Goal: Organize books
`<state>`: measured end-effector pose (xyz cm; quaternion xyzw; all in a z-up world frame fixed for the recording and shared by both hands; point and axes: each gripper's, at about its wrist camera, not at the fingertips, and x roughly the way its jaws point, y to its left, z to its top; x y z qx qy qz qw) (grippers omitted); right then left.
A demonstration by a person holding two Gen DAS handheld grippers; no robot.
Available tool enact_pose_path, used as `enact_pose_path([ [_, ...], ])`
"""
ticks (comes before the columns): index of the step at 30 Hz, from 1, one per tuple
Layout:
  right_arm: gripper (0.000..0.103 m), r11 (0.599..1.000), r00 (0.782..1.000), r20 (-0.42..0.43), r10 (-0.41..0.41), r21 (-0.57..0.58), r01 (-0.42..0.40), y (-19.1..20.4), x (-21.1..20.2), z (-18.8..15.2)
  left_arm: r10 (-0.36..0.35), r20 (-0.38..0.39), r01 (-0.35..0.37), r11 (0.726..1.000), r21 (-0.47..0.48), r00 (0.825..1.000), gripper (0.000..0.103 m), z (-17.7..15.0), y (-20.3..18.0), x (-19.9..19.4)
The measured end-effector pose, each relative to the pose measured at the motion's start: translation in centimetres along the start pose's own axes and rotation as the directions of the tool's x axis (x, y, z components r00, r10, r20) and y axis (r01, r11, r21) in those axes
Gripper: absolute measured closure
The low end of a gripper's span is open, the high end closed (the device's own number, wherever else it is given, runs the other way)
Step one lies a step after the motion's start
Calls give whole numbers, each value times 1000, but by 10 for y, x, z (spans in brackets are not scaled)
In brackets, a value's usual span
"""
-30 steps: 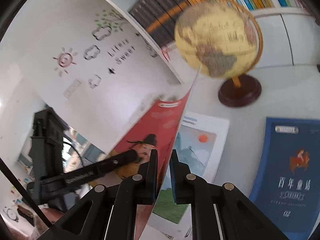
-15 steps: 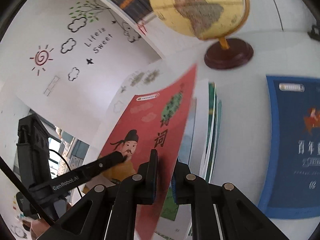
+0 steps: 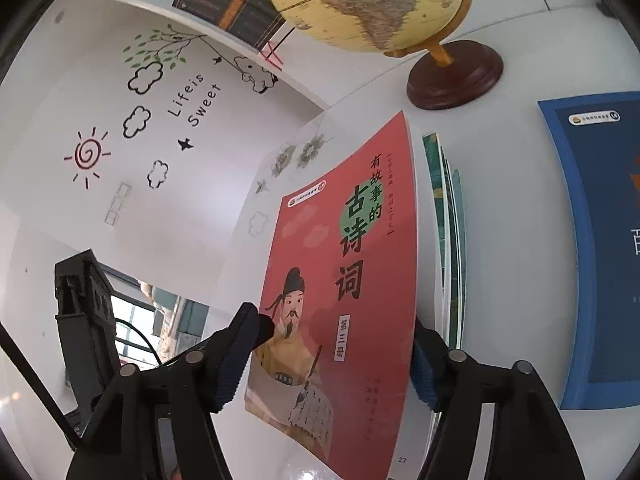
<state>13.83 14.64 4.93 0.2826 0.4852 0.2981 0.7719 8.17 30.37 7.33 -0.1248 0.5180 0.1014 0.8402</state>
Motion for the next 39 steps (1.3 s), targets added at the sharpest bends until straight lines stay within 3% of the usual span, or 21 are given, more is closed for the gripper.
enact_pose_path([
  [5, 34, 1000, 1000, -6, 7, 30, -7, -9, -11, 1, 28, 0, -28, 999, 17, 1000, 25, 2, -8, -4],
  [11, 32, 998, 999, 49, 14, 55, -17, -46, -46, 8, 1, 29, -2, 1000, 29, 1000, 25, 11, -32, -10],
  [15, 31, 999, 987, 155, -51, 19, 49, -69, -90, 13, -77, 61, 74, 996, 55, 995, 25, 19, -68, -18],
  [20, 25, 982, 943, 277, -186, 68, 174, -111, -151, 18, -181, 73, 171, 978, 122, 981, 23, 22, -130, -17],
  [27, 24, 963, 918, 303, -257, 165, 215, -161, -197, 20, -289, -68, 296, 945, 140, 955, 21, 2, -208, 20],
  [31, 24, 963, 927, 281, -251, 170, 209, -178, -208, 19, -260, -107, 275, 947, 165, 960, 21, -13, -230, 37],
  [34, 24, 961, 936, 252, -245, 194, 199, -194, -204, 20, -300, -133, 317, 940, 128, 945, 21, -22, -233, 52],
  [39, 24, 964, 952, 229, -204, 216, 155, -209, -197, 18, -297, -139, 313, 942, 119, 945, 21, -26, -227, 65],
])
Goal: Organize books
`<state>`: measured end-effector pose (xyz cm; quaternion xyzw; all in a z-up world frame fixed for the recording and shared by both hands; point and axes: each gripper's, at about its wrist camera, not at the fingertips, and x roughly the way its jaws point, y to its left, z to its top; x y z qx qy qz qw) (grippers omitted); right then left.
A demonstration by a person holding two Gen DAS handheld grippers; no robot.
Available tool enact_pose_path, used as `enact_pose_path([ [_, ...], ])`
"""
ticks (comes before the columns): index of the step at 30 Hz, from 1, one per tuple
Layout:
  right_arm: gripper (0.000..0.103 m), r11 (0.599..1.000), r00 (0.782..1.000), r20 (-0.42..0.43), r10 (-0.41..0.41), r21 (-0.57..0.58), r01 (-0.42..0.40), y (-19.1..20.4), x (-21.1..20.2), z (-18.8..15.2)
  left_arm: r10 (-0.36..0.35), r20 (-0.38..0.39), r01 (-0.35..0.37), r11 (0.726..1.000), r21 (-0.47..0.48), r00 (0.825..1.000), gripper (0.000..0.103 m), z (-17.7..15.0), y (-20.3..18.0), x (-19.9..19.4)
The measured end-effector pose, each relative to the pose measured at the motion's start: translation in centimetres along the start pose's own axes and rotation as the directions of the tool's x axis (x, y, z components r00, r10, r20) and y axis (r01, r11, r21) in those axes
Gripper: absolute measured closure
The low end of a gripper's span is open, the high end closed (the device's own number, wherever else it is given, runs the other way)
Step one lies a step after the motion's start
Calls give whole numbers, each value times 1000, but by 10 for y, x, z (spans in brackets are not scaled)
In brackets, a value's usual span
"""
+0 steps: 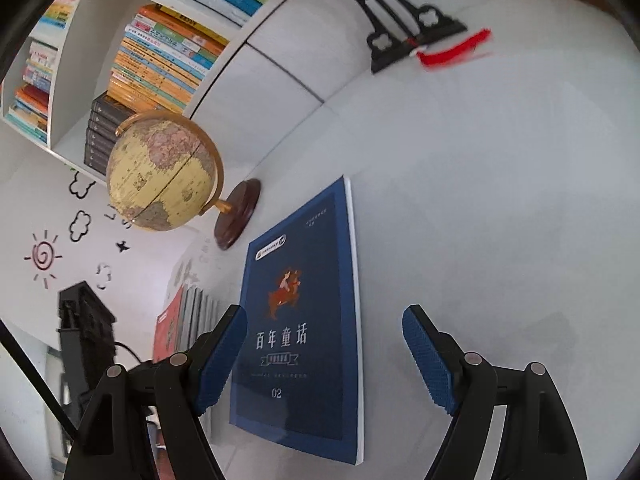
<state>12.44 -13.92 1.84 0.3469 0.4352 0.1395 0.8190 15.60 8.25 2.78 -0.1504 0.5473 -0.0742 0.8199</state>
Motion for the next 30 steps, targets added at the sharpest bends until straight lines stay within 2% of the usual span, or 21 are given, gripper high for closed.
enact_pose_path([
  [3, 24, 1000, 999, -32, 15, 5, -15, -4, 9, -1, 12, -11, -12, 1000, -2, 1000, 21, -3, 2, 7],
  [5, 24, 999, 998, -40, 54, 7, -54, -6, 11, -1, 42, -1, -42, 999, 18, 999, 16, -4, 0, 9],
  [7, 23, 998, 997, -40, 60, -6, -60, -6, 12, -1, 95, 5, -95, 994, 56, 995, 7, -6, -3, 12],
  [8, 23, 997, 997, -48, 63, -30, -65, -4, 13, -1, 91, 11, -91, 993, 71, 996, 6, -7, -5, 13],
  [10, 23, 996, 995, -64, 72, -56, -75, -1, 16, -1, 69, 17, -70, 994, 89, 997, 5, -9, -6, 13],
  [13, 23, 993, 991, -101, 89, -69, -96, 2, 21, -2, -23, 5, 23, 995, 101, 1000, 2, -10, -10, 13],
  [15, 21, 992, 989, -115, 89, -80, -99, 6, 24, -3, -32, 3, 32, 995, 93, 999, 2, -10, -11, 12],
  [18, 17, 992, 988, -145, 58, -106, -74, 14, 28, -2, -81, 5, 81, 996, 37, 997, 2, -7, -3, 10],
  [20, 17, 994, 985, -157, 76, -68, -88, 11, 28, 0, -145, 27, 145, 989, -22, 989, 2, -8, 8, 5],
  [22, 18, 991, 981, -146, 131, 3, -132, 1, 24, 3, -143, 40, 145, 988, -44, 989, 13, -11, 13, 3],
  [23, 25, 989, 979, -142, 148, 5, -149, -1, 21, 3, -130, 43, 132, 990, -53, 991, 16, -12, 13, 3],
  [24, 33, 989, 980, -138, 143, -14, -146, 0, 17, 3, -111, 52, 114, 992, -61, 992, 26, -14, 14, 1],
  [25, 36, 988, 981, -131, 143, -39, -149, 3, 13, 2, -89, 60, 93, 993, -72, 994, 34, -14, 16, 0],
  [26, 41, 985, 980, -126, 153, -54, -161, 6, 9, 1, -78, 64, 83, 993, -81, 995, 36, -14, 17, 0],
  [28, 51, 979, 978, -110, 176, -81, -185, 11, 1, -1, -65, 65, 71, 992, -102, 996, 47, -13, 19, -1],
  [30, 65, 981, 981, -108, 163, -90, -173, 12, -1, -1, -84, 71, 93, 988, -124, 994, 50, -13, 22, -3],
])
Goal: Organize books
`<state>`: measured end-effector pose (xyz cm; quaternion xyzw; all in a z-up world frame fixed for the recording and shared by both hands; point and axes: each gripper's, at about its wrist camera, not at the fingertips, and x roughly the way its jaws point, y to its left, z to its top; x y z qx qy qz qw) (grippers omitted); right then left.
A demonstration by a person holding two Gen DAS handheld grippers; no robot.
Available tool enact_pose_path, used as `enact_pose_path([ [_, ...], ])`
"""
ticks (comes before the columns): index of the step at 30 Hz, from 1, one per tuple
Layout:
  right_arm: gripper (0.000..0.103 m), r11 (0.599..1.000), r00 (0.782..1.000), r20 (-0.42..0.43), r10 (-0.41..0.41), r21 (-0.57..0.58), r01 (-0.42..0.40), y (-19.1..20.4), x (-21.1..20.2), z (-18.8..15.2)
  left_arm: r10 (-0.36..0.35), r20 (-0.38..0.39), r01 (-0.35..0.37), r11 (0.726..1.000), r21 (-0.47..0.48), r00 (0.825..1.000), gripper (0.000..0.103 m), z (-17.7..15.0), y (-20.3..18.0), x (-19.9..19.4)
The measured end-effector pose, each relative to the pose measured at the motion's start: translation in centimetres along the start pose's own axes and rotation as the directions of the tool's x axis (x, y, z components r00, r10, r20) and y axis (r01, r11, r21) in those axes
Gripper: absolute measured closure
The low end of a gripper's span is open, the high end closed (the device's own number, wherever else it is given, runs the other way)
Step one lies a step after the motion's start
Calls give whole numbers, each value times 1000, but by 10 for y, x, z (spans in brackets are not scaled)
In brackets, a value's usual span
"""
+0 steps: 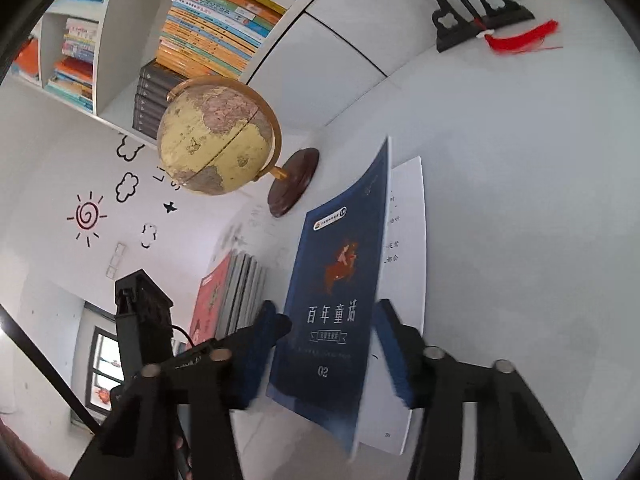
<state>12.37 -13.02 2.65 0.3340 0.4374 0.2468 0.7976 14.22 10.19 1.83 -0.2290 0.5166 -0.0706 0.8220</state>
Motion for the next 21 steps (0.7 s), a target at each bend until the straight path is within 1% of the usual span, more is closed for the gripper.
enact_pose_path([
  [1, 70, 1000, 1000, 1, -17, -2, 17, -1, 0, -2, -24, 3, 24, 999, -21, 1000, 50, 0, 2, -3],
  [2, 79, 999, 999, -2, -34, -6, 34, -2, 1, -3, -41, 11, 41, 999, -35, 999, 50, -1, 4, -7],
  [3, 82, 998, 998, -2, -62, -12, 62, -3, 2, -4, -73, 21, 74, 996, -46, 997, 59, 0, 5, -8],
  [4, 83, 997, 997, 4, -74, -15, 74, -4, 1, -3, -204, 6, 204, 976, -81, 979, 81, 0, 5, -6],
  [5, 90, 996, 997, 3, -83, -18, 83, -5, 1, -4, -288, -24, 282, 950, -133, 957, 82, -1, 3, -1],
  [6, 99, 996, 996, -8, -84, -22, 84, -7, 3, -4, -287, -35, 280, 951, -132, 957, 82, -3, -3, 3],
  [7, 100, 995, 995, -35, -90, -32, 89, -7, 9, -6, -248, -31, 244, 965, -96, 968, 82, -5, -10, 5],
  [8, 100, 993, 992, -61, -110, -54, 107, -5, 15, -9, -176, -22, 175, 983, -50, 984, 82, -6, -17, 6],
  [9, 100, 987, 988, -76, -136, -94, 129, -1, 21, -15, -148, -19, 147, 988, -39, 989, 82, -6, -20, 6],
  [11, 100, 979, 981, -89, -174, -124, 162, 2, 28, -21, -132, -9, 131, 991, -34, 991, 74, -3, -18, 1],
  [12, 101, 980, 980, -100, -171, -119, 158, 2, 29, -24, -84, 0, 84, 996, -25, 996, 62, -2, -17, -2],
  [13, 101, 981, 980, -106, -169, -111, 157, 2, 31, -25, 5, 12, -5, 1000, -10, 1000, 51, 1, -14, -5],
  [14, 100, 982, 979, -114, -169, -104, 158, 1, 31, -26, 52, 23, -52, 999, 0, 998, 43, 1, -10, -5],
  [15, 100, 982, 978, -116, -172, -101, 160, 0, 31, -26, 90, 35, -90, 996, 9, 995, 27, 3, -7, -5],
  [16, 100, 982, 978, -109, -175, -87, 166, -1, 29, -26, 105, 37, -106, 994, 16, 994, 24, 5, -3, -5],
  [17, 98, 985, 981, -100, -167, -47, 163, -5, 26, -25, 113, 29, -114, 993, 27, 993, 24, 7, -1, -3],
  [19, 95, 990, 985, -112, -135, 26, 139, -12, 25, -25, 155, 5, -155, 985, 70, 988, 24, 7, -4, 3],
  [20, 89, 991, 987, -111, -114, 63, 121, -15, 24, -25, 192, 9, -192, 976, 104, 981, 23, 6, -8, 6],
  [21, 79, 991, 989, -108, -98, 82, 107, -14, 24, -26, 216, 16, -217, 968, 130, 976, 22, 3, -8, 5],
])
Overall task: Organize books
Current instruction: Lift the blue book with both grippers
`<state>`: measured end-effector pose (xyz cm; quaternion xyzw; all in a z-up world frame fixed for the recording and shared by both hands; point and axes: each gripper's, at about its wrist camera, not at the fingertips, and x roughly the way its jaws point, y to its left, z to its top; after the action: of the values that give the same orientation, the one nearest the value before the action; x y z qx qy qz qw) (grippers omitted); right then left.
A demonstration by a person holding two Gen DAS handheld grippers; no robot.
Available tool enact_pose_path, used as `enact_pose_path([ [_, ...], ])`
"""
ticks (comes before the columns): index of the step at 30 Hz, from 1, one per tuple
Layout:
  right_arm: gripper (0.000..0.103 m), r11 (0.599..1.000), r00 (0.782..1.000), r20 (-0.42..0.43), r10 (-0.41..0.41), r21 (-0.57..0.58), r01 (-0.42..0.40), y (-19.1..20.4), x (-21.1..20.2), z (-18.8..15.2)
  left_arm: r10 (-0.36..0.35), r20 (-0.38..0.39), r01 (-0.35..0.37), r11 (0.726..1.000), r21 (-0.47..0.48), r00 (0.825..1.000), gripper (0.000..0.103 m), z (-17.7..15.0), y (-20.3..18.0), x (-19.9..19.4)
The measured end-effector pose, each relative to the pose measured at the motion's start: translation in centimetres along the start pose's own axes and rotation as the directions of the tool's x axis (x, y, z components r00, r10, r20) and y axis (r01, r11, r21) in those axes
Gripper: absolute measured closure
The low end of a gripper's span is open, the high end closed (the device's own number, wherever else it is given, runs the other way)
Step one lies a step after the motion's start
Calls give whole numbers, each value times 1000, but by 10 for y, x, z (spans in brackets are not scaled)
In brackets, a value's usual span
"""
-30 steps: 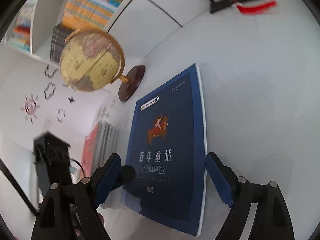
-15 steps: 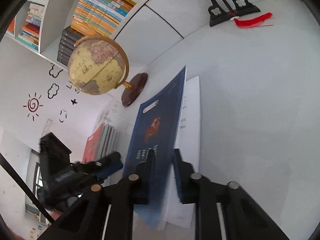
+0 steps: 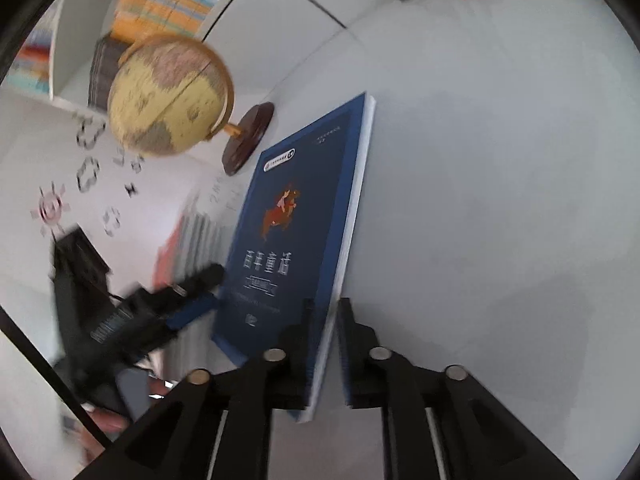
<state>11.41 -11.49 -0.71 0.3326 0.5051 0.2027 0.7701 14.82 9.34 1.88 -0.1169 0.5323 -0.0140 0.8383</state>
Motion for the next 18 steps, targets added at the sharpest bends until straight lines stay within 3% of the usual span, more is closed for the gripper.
enact_pose_path([
  [3, 55, 998, 997, 25, 67, 16, -68, 5, -1, -3, 36, -4, -36, 997, 63, 999, 11, -4, -9, 4],
  [5, 53, 998, 997, 25, 69, 8, -69, 11, 3, -4, -19, -11, 20, 998, 65, 1000, 3, -5, -10, 6],
  [9, 46, 996, 996, 33, 79, 27, -80, 15, 3, -1, -207, -21, 207, 978, 4, 978, 4, -1, -7, 4],
  [10, 47, 992, 993, 29, 117, 51, -118, 13, 4, -1, -253, -27, 252, 967, -21, 967, 4, 0, -5, 5],
  [12, 64, 963, 971, 33, 237, 122, -239, 3, 4, -1, -286, -22, 285, 958, -42, 958, 4, 0, -1, 5],
  [13, 66, 932, 944, 36, 327, 151, -328, -2, 3, -3, -286, -24, 285, 958, -38, 958, 4, 1, -2, 5],
  [14, 66, 929, 940, 38, 340, 142, -342, -1, 3, -4, -282, -29, 282, 959, -30, 959, 4, 1, -3, 5],
  [16, 65, 970, 973, 7, 230, 78, -229, 5, 8, -7, -277, -31, 277, 961, -21, 960, 4, 1, -3, 5],
  [18, 68, 973, 976, 11, 217, 78, -217, 4, 13, -7, -287, -30, 287, 958, -24, 957, 4, -1, -2, 2],
])
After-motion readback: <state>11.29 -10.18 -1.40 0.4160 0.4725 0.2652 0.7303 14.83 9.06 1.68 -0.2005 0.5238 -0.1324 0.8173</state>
